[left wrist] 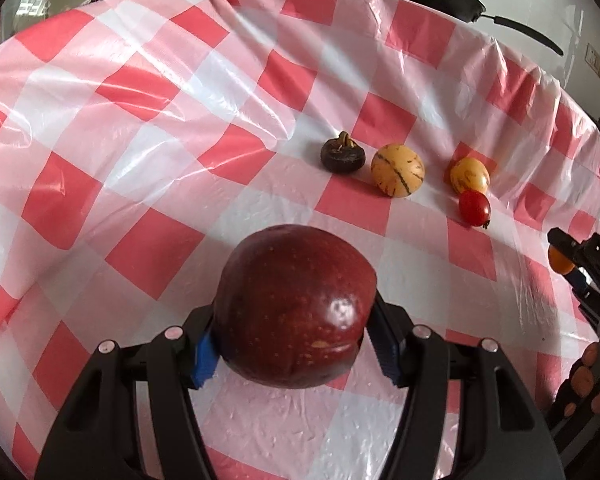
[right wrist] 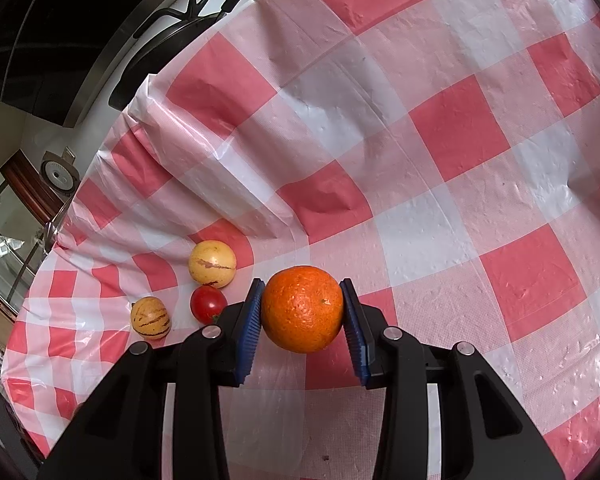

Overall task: Organize fruits
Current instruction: 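Carry the orange and red apple over the white box and open both grippers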

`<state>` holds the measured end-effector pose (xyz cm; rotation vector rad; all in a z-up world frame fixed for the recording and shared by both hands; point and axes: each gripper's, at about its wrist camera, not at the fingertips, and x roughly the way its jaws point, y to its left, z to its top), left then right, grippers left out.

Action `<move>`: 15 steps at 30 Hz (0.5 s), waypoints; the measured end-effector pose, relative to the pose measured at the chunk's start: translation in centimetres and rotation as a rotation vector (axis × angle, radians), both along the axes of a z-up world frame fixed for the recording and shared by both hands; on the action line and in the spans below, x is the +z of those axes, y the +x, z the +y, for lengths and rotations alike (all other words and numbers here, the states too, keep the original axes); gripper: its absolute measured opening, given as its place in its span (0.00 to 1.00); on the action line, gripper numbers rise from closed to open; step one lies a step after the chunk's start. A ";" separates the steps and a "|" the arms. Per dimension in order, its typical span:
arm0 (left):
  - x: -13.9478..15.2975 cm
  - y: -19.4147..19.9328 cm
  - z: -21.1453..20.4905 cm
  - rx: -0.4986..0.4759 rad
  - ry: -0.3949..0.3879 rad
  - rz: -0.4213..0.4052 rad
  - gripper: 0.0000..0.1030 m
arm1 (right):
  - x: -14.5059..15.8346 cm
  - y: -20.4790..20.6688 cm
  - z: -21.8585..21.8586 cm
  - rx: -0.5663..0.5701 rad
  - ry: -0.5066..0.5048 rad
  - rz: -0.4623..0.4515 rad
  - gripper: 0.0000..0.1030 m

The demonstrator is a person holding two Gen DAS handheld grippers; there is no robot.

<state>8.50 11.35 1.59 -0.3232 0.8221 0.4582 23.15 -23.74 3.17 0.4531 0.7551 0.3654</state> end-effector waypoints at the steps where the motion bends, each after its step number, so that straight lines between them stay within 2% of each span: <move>1: 0.0 0.0 0.0 0.000 -0.002 -0.001 0.61 | 0.0 0.0 0.0 0.000 -0.001 0.001 0.38; 10: -0.2 0.2 0.0 0.002 -0.007 0.001 0.61 | -0.1 0.2 0.1 -0.006 -0.015 0.018 0.38; 15: -0.5 0.3 0.4 0.004 -0.039 -0.005 0.61 | -0.1 0.2 0.2 0.000 -0.017 0.021 0.38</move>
